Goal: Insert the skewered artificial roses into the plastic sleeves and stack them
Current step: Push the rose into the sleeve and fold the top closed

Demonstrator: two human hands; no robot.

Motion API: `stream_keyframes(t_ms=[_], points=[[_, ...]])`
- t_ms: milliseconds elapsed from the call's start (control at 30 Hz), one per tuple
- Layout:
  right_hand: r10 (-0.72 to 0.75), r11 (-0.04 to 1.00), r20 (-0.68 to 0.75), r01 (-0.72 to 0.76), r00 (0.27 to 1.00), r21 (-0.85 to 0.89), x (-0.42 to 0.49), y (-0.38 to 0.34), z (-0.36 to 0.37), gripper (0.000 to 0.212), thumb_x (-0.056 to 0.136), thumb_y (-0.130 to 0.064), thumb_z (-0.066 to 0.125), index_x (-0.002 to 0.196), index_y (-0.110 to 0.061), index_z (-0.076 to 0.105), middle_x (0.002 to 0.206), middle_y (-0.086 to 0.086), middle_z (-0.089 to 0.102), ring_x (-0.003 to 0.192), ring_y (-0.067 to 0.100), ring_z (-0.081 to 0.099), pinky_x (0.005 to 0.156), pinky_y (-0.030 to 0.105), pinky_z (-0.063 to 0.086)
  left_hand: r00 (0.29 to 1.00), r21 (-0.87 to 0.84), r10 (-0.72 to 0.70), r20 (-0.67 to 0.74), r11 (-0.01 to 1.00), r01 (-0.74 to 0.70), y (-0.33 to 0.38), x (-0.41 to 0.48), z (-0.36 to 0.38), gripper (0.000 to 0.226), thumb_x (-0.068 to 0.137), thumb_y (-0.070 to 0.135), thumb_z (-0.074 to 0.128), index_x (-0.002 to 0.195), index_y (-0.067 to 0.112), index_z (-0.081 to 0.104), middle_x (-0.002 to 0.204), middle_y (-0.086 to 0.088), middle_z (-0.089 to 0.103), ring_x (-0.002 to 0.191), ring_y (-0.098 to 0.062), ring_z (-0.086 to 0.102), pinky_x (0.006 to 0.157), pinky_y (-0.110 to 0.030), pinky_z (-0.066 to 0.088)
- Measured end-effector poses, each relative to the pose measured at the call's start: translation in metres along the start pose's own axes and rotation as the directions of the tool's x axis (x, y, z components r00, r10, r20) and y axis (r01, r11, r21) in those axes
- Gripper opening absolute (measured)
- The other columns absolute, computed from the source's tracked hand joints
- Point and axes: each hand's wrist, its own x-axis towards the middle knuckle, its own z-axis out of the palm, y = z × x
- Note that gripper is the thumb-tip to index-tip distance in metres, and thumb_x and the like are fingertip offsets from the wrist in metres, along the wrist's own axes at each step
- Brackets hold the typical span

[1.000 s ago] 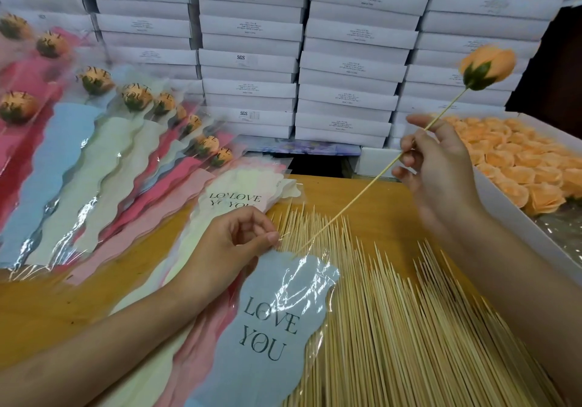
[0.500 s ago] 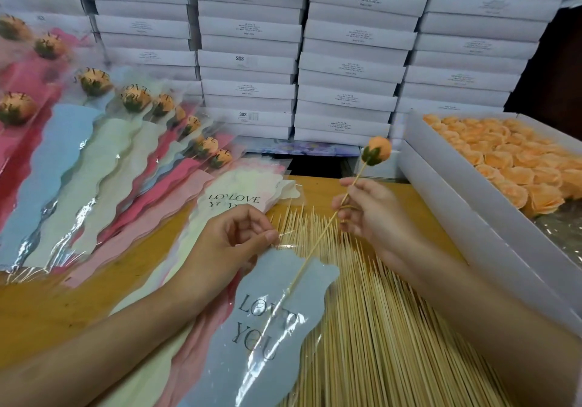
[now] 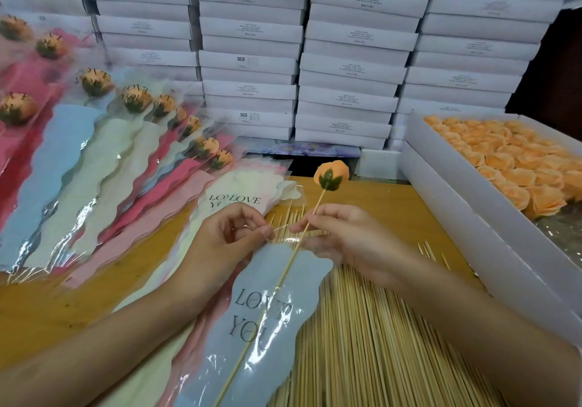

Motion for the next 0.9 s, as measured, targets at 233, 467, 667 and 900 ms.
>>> stream_keyframes(t_ms=[233, 467, 667, 900], points=[[0.007, 0.999, -0.002, -0.007, 1.000, -0.053, 0.001, 0.002, 0.000, 0.015, 0.097, -0.018, 0.058, 0.098, -0.008, 0.068, 0.104, 0.001, 0.076, 0.100, 0.028, 0.068, 0.060, 0.022, 0.052, 0.998, -0.086, -0.063, -0.015, 0.994, 0.061, -0.002, 0.000, -0.004, 0.014, 0.082, 0.017, 0.072, 0.085, 0.008, 0.062, 0.079, -0.025, 0.057, 0.065, -0.030, 0.043, 0.051, -0.026, 0.036], [-0.050, 0.999, -0.071, 0.050, 0.996, -0.011, 0.006, 0.002, -0.009, 0.011, 0.096, -0.015, 0.059, 0.092, -0.014, 0.069, 0.099, 0.001, 0.077, 0.096, 0.020, 0.072, 0.080, 0.029, 0.054, 0.986, -0.160, -0.132, 0.106, 0.976, 0.148, 0.007, -0.002, -0.004, 0.031, 0.080, 0.028, 0.078, 0.099, 0.007, 0.065, 0.095, -0.013, 0.068, 0.077, -0.033, 0.055, 0.071, -0.034, 0.044], [-0.116, 0.990, -0.221, 0.132, 0.968, 0.059, 0.011, -0.001, -0.022, 0.009, 0.095, -0.014, 0.060, 0.096, -0.016, 0.069, 0.098, -0.001, 0.076, 0.083, 0.013, 0.072, 0.068, 0.023, 0.056, 0.886, -0.222, -0.204, 0.417, 0.922, 0.317, 0.015, -0.010, 0.000, 0.019, 0.086, 0.017, 0.063, 0.094, 0.024, 0.079, 0.095, -0.003, 0.077, 0.084, -0.015, 0.074, 0.068, -0.019, 0.056], [-0.131, 0.989, -0.274, 0.145, 0.953, 0.030, 0.012, 0.002, -0.027, 0.014, 0.098, -0.020, 0.058, 0.091, -0.016, 0.069, 0.096, -0.002, 0.076, 0.088, 0.015, 0.074, 0.080, 0.033, 0.051, 0.824, -0.107, -0.209, 0.527, 0.945, 0.308, 0.012, -0.009, -0.004, 0.014, 0.088, 0.006, 0.066, 0.096, 0.013, 0.074, 0.095, -0.009, 0.075, 0.086, -0.021, 0.073, 0.074, -0.026, 0.056]])
